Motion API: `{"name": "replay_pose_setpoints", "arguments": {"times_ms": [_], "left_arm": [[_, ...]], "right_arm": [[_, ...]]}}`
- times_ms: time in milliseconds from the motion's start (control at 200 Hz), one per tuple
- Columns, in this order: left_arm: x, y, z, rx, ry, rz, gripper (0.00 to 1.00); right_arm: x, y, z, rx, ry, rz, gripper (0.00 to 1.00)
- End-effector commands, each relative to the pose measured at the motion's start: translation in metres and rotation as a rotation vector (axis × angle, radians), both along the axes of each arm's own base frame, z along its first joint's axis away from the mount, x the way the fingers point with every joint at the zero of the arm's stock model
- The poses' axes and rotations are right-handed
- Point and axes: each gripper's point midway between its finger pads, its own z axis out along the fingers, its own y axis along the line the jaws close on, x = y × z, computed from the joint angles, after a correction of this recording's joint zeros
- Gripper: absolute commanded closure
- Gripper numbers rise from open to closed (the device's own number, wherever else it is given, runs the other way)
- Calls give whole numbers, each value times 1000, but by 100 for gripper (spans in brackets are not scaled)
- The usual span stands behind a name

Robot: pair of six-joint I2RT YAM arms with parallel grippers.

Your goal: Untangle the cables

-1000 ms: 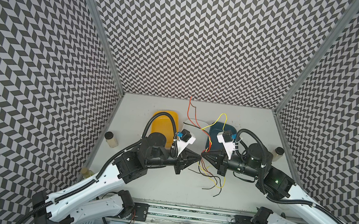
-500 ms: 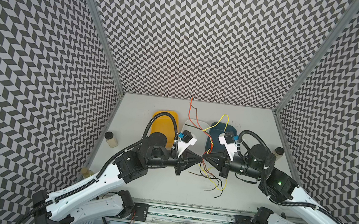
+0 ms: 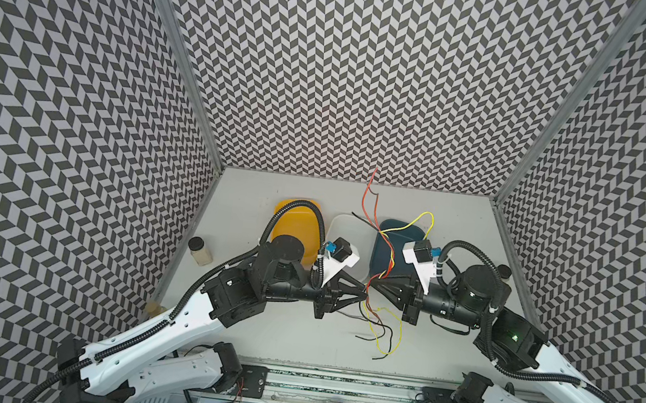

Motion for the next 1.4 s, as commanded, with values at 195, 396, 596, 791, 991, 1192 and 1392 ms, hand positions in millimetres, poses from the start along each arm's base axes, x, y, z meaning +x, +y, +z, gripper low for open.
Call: {"name": "replay_pose_setpoints", "arguments": {"times_ms": [195, 396, 596, 791, 991, 1192, 1392], "left_arm": [[21, 3, -19, 86, 17, 99, 73], [30, 15, -14, 86, -35, 185, 69], [26, 16, -8, 48, -45, 172, 62], [8, 9, -4, 13, -16, 62, 60], [-4, 7, 1, -23, -6, -1, 64], [-4, 7, -1, -15, -5, -8, 86], [1, 8, -1, -12, -10, 28, 100]], "right_arm": [[-34, -2, 42, 114, -122, 146, 100], [-35, -4, 39, 103, -133, 139, 100], [-35, -5, 36, 93, -133, 134, 100], [-33, 2, 30, 84, -105, 159, 100], [-28, 5, 22, 70, -88, 146, 100], [-24, 5, 18, 56, -81, 129, 100], [-17, 6, 7, 24, -62, 95, 99]]}}
